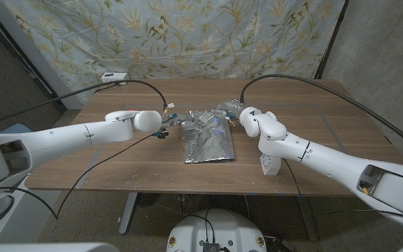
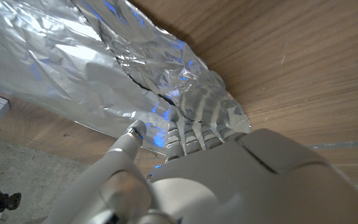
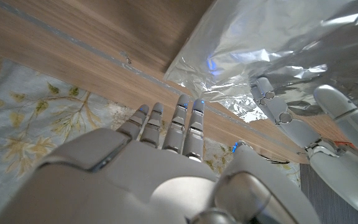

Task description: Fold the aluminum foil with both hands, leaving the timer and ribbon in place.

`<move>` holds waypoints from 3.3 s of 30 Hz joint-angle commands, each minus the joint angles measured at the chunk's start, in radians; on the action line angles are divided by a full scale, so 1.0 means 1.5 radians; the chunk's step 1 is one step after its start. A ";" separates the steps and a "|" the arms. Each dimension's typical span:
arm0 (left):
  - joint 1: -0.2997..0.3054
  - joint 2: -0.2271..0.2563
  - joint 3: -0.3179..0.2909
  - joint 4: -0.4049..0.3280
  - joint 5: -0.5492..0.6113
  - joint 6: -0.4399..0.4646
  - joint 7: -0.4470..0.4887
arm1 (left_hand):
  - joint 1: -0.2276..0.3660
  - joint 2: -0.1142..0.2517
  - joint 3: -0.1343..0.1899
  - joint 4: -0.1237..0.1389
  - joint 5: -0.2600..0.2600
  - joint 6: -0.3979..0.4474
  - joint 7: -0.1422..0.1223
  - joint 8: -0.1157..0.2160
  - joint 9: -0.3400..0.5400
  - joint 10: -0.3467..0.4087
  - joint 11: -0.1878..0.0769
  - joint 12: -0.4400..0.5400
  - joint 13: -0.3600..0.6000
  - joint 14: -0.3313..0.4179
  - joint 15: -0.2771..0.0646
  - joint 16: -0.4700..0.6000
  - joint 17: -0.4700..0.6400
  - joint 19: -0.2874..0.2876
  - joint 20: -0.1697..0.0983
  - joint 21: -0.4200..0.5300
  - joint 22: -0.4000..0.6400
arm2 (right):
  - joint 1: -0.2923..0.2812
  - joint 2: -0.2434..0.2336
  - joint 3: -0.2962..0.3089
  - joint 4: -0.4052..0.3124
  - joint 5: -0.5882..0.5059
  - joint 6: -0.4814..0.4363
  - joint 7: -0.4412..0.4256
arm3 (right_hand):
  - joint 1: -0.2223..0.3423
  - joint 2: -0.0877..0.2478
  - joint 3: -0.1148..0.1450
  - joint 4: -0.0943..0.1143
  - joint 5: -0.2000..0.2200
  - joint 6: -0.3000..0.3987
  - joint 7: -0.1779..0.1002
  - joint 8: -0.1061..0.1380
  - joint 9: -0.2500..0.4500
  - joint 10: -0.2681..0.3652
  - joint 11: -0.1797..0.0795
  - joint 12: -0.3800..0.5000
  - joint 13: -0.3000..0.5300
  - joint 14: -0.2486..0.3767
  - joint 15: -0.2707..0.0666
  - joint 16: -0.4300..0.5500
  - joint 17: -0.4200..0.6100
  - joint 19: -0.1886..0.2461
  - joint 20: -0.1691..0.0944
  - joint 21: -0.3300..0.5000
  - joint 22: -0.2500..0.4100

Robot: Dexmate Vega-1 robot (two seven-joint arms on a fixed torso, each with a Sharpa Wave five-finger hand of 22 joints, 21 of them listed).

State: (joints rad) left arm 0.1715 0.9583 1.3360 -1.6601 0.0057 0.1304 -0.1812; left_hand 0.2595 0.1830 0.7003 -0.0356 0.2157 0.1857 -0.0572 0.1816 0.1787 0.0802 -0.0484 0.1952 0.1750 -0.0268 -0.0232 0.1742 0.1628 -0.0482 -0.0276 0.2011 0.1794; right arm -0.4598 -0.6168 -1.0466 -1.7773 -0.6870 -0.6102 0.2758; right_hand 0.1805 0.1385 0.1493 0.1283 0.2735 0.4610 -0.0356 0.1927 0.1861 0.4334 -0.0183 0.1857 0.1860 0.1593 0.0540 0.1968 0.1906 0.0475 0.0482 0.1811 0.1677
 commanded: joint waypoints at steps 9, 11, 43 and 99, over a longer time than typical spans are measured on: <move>-0.002 -0.010 0.000 0.011 0.000 -0.001 -0.004 | 0.007 0.001 -0.003 0.000 0.001 0.001 0.000 0.002 0.002 0.003 0.001 0.001 0.003 0.003 0.001 0.001 0.002 0.000 0.001 0.005 0.001 | -0.018 -0.040 0.010 -0.098 -0.015 -0.062 0.049 | 0.003 0.007 0.009 -0.003 -0.004 0.008 0.002 0.004 0.000 0.004 0.007 0.003 0.000 -0.004 0.008 0.002 0.001 -0.008 0.007 0.003 0.001; -0.002 -0.011 0.000 0.011 -0.001 0.000 -0.004 | 0.007 0.001 -0.003 0.000 0.001 0.001 0.000 0.002 0.002 0.003 0.001 0.001 0.003 0.003 0.001 0.001 0.002 0.000 0.000 0.005 0.001 | -0.020 -0.042 0.007 -0.106 -0.022 -0.073 0.053 | 0.004 0.007 0.010 -0.004 -0.004 0.008 0.003 0.004 0.000 0.004 0.008 0.003 0.001 -0.005 0.009 0.002 0.001 -0.008 0.008 0.003 0.001; 0.000 -0.022 -0.005 0.023 -0.002 0.000 -0.003 | 0.010 0.001 -0.005 0.000 0.001 0.001 0.001 0.002 0.003 0.002 0.001 0.001 0.003 0.003 0.002 0.001 0.002 0.001 0.000 0.005 0.001 | -0.036 -0.027 -0.036 -0.142 -0.049 -0.186 0.085 | 0.028 0.008 0.037 -0.024 -0.010 0.061 0.020 0.018 0.000 0.055 0.020 0.013 0.000 0.007 -0.016 0.006 -0.003 0.002 0.010 0.007 0.001; 0.013 -0.007 -0.009 -0.027 -0.007 0.053 0.011 | 0.015 0.001 -0.008 0.001 0.002 0.002 0.001 0.002 0.003 0.003 0.000 0.001 0.003 0.003 0.002 0.001 0.002 0.001 0.001 0.004 0.002 | -0.047 -0.020 -0.029 -0.084 -0.038 -0.117 0.031 | 0.030 0.004 0.054 -0.031 -0.020 0.065 0.011 0.008 0.000 0.056 0.014 0.005 0.001 0.026 -0.021 0.008 -0.002 0.017 0.003 0.008 0.001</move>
State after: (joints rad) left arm 0.1860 0.9456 1.3247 -1.6868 -0.0044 0.1941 -0.1729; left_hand 0.2688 0.1842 0.6949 -0.0357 0.2157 0.1858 -0.0572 0.1816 0.1787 0.0802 -0.0485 0.1944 0.1748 -0.0269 -0.0233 0.1742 0.1618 -0.0487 -0.0270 0.2046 0.1794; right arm -0.5325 -0.6262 -1.1037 -1.8585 -0.7366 -0.7909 0.3076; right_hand 0.2254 0.1491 0.2238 0.0814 0.2466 0.5538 -0.0107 0.2069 0.1859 0.5175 0.0049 0.1956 0.1862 0.1938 0.0235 0.2044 0.1840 0.0674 0.0500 0.1888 0.1679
